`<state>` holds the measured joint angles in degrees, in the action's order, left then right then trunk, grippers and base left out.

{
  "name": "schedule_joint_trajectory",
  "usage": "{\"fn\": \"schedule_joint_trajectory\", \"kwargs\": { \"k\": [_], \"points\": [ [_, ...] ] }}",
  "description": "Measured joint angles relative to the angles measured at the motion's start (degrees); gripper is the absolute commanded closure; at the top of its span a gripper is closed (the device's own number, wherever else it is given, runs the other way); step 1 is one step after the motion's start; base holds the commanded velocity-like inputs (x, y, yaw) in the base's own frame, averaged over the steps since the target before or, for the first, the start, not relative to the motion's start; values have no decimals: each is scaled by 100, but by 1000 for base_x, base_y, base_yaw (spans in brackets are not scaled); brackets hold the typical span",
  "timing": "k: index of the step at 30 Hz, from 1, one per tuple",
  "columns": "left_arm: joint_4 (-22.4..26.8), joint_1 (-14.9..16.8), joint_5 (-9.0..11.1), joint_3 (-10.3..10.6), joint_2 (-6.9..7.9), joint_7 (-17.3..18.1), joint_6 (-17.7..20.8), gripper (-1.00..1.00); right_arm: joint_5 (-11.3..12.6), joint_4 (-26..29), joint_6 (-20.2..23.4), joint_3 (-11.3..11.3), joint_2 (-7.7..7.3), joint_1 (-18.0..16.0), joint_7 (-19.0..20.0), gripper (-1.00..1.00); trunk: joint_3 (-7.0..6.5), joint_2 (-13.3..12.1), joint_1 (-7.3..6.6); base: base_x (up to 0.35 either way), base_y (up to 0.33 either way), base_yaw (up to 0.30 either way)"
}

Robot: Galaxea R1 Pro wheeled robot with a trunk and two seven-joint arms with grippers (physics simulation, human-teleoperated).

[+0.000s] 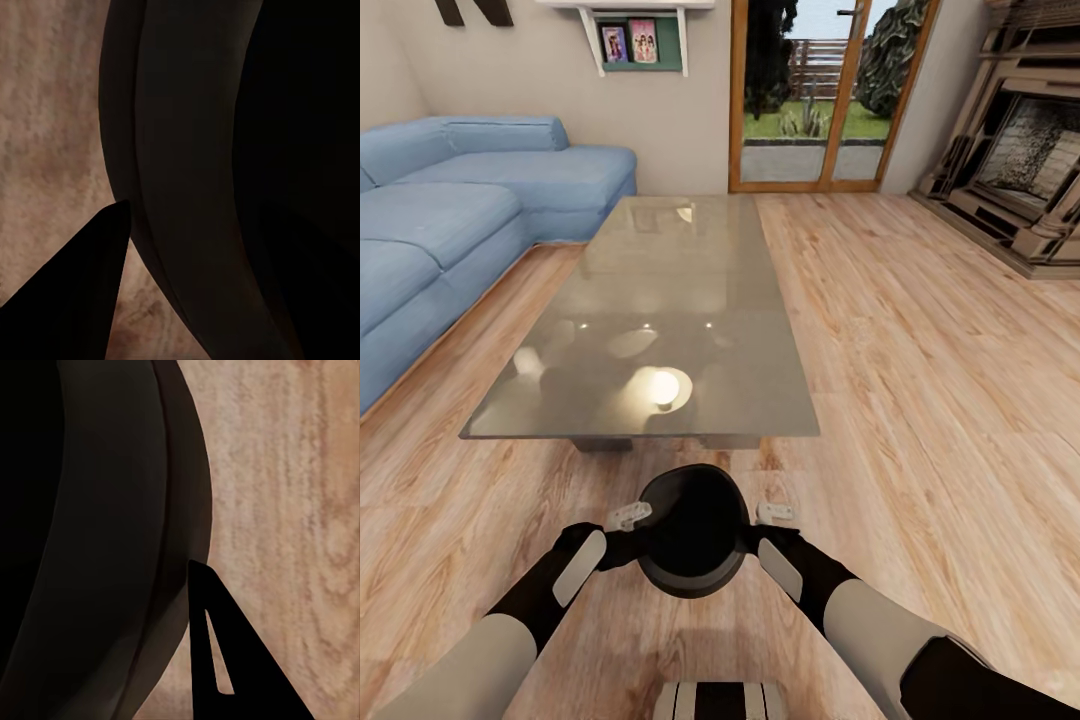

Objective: Place each of the two pumpkins and all three candles from the living room inside a cabinet in the living room (use any cabinet), then make sure every cabinet is closed, and position the cauldron so it is next to a table in the living room.

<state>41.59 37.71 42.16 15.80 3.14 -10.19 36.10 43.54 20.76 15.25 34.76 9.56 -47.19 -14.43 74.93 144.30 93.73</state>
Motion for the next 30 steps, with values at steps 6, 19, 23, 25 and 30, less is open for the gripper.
{"fn": "schedule_joint_trajectory", "kwargs": {
  "k": [6, 19, 23, 25, 30],
  "points": [
    [48, -1, -3, -35, 5, -9, 52, 100, -47, 81, 78, -32, -9, 0, -30, 100, 22, 1, 3, 0, 0, 0],
    [239, -5, 12, -159, 3, -110, 203, 100, -66, 195, 284, -38, -25, -98, -74, 100, 132, 10, -7, 0, 0, 0],
    [240, -5, 9, -162, 3, -108, 205, 100, -66, 195, 283, -38, -24, -98, -75, -100, 132, 10, -7, 0, 0, 0],
    [286, -2, 13, -229, 1, -94, 253, 100, -34, 216, -74, -78, 7, 3, 6, -100, 134, 9, 15, 0, 0, 0],
    [-16, -3, -266, -248, 3, -379, 3, -100, -32, 216, -74, -78, 8, 3, 6, -100, 134, 7, 17, 0, 0, 0]
  ]
}}
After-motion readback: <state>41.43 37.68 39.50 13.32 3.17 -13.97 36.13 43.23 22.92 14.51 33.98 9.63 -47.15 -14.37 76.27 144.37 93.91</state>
